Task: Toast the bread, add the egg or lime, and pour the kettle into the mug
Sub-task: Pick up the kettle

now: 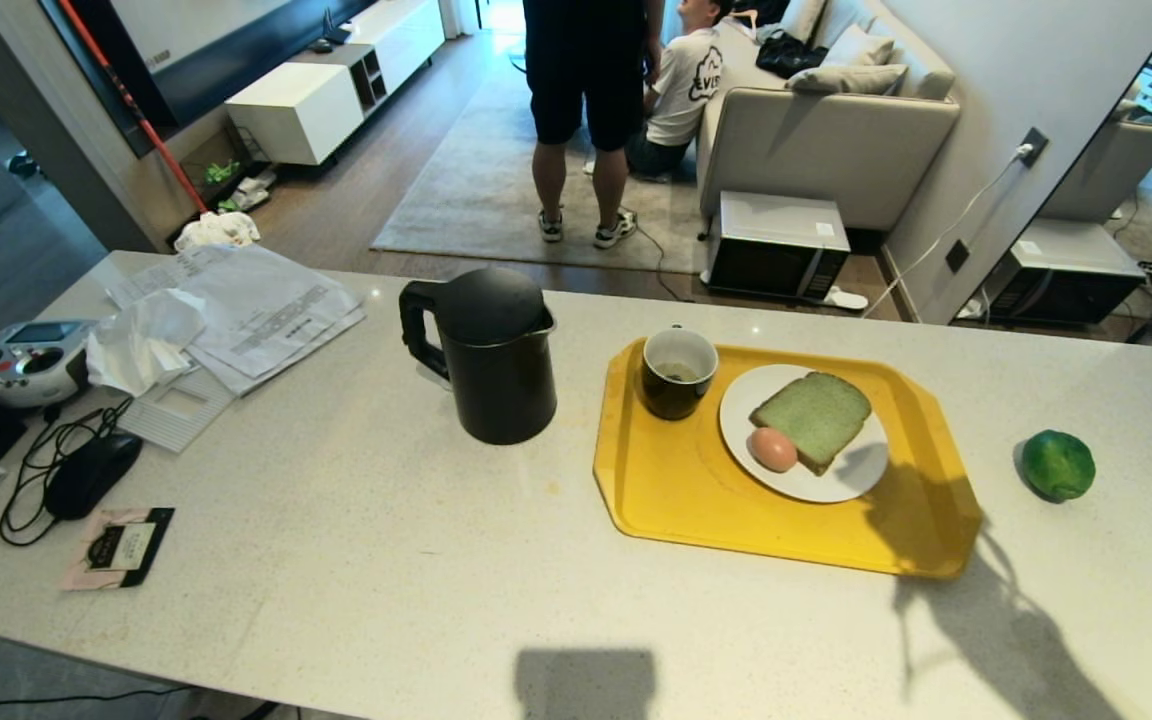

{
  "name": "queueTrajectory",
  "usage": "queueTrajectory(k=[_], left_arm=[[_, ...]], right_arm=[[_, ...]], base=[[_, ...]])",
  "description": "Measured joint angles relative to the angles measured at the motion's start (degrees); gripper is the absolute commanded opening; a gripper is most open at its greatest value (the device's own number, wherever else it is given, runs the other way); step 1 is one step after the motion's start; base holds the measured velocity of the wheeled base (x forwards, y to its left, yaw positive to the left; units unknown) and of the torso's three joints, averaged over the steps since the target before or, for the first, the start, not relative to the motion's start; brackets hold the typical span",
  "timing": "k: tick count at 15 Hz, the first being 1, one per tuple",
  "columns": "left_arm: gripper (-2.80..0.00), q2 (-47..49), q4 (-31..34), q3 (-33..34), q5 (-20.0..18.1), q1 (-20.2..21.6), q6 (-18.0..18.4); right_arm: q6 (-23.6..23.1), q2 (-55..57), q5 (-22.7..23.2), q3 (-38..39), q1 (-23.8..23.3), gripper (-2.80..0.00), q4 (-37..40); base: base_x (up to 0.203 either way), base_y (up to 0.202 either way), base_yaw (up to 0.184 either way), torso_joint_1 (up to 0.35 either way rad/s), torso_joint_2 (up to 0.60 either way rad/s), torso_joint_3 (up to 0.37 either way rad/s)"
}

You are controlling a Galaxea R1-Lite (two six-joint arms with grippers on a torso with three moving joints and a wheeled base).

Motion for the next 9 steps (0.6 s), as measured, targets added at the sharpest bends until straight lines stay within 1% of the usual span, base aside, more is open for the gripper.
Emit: queueTrajectory(k=[3,5,6,7,9], left_arm=[[-2.8,0.0,0.02,0.0,0.02,0.0,0.03],[-2.8,0.0,0.01,0.0,0.0,0.0,0.02],[-2.8,0.0,-0.01,0.0,-0.02,0.0,0.0],[-2.8,0.0,-0.01,0.0,-0.02,0.0,0.02],[-2.8,0.0,0.01,0.0,0.01,0.0,0.0]], right_arm=[[1.29,-10.99,0.46,5.24,-5.1,-2.8,-0.05],[2.59,-18.97,1.66,10.3,-7.66,-2.8,-0.05],[4.05,-23.13,3.21,13.03,-8.63,-2.8,0.13],[6.19,-27.5,5.95,15.62,-9.61,-2.8,0.69],[12.12,-35.79,13.73,19.88,-11.68,-2.8,3.6]], base=[[0.0,0.0,0.0,0.0,0.0,0.0],[0.0,0.0,0.0,0.0,0.0,0.0],[0.0,0.0,0.0,0.0,0.0,0.0],[0.0,0.0,0.0,0.0,0.0,0.0],[0.0,0.0,0.0,0.0,0.0,0.0]])
